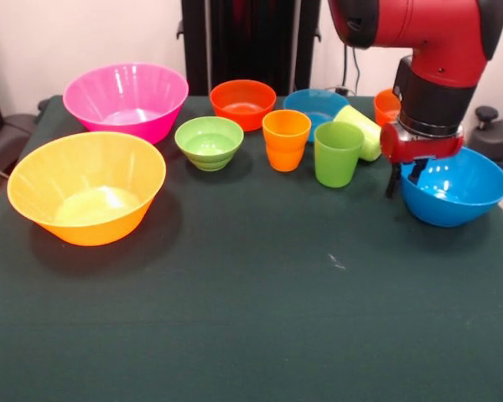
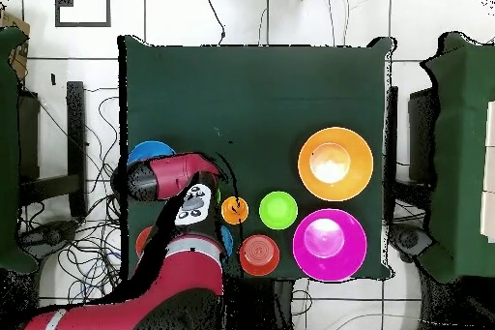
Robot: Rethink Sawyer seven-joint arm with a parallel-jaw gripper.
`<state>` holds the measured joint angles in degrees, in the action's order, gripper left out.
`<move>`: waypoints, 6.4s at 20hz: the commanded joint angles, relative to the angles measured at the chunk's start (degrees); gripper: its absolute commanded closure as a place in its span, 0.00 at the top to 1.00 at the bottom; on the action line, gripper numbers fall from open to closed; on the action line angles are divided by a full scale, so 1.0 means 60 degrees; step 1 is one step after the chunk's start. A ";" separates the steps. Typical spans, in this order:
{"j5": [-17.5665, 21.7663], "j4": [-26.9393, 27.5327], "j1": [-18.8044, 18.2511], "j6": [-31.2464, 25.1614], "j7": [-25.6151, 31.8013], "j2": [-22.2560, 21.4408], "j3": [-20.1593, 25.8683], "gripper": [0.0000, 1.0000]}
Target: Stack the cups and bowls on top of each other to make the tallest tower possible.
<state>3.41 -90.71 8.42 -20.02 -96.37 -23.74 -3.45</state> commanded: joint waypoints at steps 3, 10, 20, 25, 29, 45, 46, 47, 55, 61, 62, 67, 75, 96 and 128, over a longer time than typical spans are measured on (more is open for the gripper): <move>0.0167 0.0112 -0.0557 -0.0389 -0.0625 0.0274 0.0810 0.00; 0.1032 0.0791 -0.1488 -0.1349 0.1123 -0.0045 0.0831 0.00; 0.2472 0.1331 -0.3275 -0.1624 0.2760 0.0116 0.1917 0.00; 0.3371 0.1396 -0.3813 -0.1433 0.2828 0.0258 0.2328 0.00; 0.3937 0.1304 -0.3855 -0.1182 0.2407 0.0303 0.2359 0.00; 0.4415 0.1157 -0.2169 -0.0122 -0.0343 0.0776 0.0640 0.00; 0.4443 0.1149 -0.2180 -0.0022 -0.0325 0.0816 0.0598 0.00; 0.4446 0.1167 -0.2163 0.0035 -0.0324 0.0847 0.0552 0.00; 0.4407 0.1282 -0.1978 0.0301 -0.0339 0.1010 0.0243 0.00; 0.4385 0.1321 -0.1870 0.0346 -0.0339 0.1050 0.0083 0.00; 0.4395 0.1325 -0.1870 0.0381 -0.0331 0.1060 0.0059 0.00; 0.4419 0.1372 -0.1787 0.0507 -0.0291 0.1106 -0.0091 1.00; 0.4439 0.1375 -0.1759 0.0599 -0.0238 0.1122 -0.0134 1.00; 0.3387 -0.1477 -0.4172 -0.2557 0.2116 -0.2760 0.3007 1.00; 0.6296 -0.1360 -0.7001 -0.2816 0.3742 -0.1511 0.5191 1.00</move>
<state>34.38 -96.34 -30.85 -34.58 -95.17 -37.34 22.05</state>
